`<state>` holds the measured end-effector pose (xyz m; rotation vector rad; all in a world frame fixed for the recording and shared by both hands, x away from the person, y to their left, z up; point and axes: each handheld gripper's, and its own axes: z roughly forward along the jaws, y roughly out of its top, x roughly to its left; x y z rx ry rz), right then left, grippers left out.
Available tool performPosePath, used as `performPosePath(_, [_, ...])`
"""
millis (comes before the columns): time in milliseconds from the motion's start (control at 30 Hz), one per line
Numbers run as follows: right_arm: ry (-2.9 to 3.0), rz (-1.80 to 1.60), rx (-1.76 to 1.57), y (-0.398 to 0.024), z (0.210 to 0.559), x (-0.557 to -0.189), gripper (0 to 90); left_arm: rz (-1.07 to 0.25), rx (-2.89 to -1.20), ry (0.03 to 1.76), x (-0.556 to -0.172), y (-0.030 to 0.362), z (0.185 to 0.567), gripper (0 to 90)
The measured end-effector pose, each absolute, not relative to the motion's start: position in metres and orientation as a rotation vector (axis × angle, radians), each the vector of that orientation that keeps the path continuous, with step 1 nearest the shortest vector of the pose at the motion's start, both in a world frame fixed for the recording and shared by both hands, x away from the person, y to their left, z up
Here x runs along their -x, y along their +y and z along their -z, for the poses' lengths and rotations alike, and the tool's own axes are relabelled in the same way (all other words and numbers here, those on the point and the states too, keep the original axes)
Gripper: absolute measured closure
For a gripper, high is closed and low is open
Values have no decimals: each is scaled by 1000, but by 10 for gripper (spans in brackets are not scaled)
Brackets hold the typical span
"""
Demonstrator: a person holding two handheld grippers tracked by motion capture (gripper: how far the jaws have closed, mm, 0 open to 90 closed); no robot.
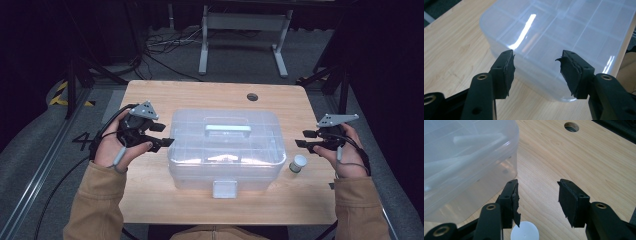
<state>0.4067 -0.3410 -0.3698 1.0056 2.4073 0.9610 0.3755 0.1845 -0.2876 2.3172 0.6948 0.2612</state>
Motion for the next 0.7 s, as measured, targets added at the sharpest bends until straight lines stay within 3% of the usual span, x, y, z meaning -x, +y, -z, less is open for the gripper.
performPosePath(400, [2411,-957,-1011,-342,371,-407,506,-223,-2300,571,-382,149,276,419])
performPosePath(700, [2425,-947,-1000,-341,371,-407,506,-153,-2279,508,-394,115,289,417])
